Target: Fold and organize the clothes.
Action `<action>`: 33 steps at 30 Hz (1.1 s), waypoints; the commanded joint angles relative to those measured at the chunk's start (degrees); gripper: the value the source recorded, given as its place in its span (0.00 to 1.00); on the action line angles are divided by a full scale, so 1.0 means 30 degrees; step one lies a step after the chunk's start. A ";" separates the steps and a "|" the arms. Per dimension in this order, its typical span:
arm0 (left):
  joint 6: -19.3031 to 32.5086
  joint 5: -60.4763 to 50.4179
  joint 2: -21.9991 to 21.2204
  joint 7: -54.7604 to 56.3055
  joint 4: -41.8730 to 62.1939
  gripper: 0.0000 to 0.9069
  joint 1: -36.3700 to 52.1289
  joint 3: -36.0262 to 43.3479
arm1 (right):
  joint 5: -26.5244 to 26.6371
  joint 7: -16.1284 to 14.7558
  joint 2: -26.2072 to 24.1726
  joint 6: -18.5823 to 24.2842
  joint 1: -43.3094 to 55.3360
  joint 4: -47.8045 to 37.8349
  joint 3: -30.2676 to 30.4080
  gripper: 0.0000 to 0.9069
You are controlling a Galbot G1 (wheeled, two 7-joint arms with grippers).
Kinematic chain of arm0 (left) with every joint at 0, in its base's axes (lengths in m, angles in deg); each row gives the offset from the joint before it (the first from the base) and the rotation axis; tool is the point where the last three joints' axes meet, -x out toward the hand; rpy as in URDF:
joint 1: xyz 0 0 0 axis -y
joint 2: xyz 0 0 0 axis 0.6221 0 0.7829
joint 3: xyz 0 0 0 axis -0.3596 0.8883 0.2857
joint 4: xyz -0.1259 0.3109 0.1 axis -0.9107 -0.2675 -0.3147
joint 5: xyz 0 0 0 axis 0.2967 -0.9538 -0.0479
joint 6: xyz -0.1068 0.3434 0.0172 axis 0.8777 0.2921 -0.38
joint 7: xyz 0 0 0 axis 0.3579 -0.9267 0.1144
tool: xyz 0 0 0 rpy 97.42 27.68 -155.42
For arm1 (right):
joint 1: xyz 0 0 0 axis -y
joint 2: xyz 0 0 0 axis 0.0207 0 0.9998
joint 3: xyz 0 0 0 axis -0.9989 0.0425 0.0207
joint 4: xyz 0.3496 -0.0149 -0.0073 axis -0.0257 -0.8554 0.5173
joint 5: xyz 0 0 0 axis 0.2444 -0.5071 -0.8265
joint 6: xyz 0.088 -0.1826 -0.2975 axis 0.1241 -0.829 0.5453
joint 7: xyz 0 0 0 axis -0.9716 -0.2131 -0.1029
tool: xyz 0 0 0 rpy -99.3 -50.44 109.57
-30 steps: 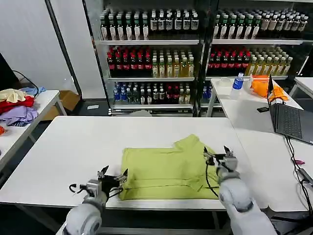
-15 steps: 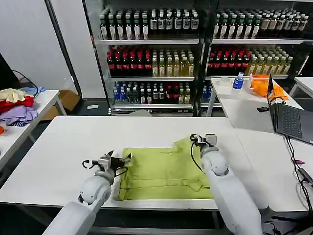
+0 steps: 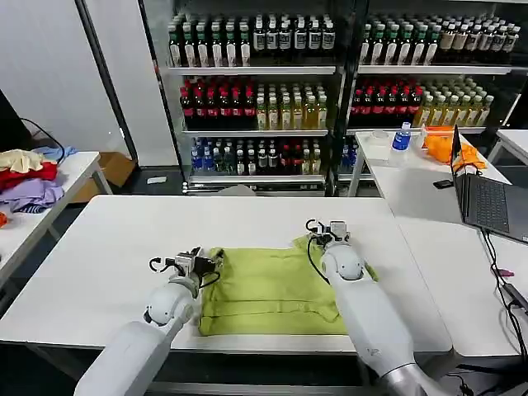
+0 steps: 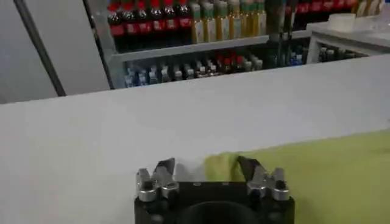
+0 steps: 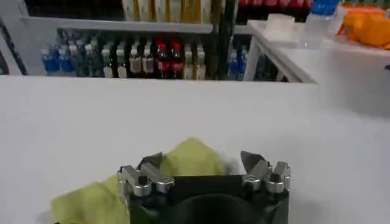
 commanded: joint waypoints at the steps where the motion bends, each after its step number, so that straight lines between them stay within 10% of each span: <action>1: 0.0110 0.0772 -0.0056 -0.0257 0.0779 0.02 0.0439 0.0288 | 0.0314 0.0105 0.0292 -0.0087 0.0130 -0.0986 0.0180 0.00; 33: 0.1112 0.2972 0.2210 -0.0831 -0.5617 0.02 -0.2298 -0.1184 | 0.1588 -0.0173 -0.3005 0.0602 -0.4014 0.9170 -0.0977 0.00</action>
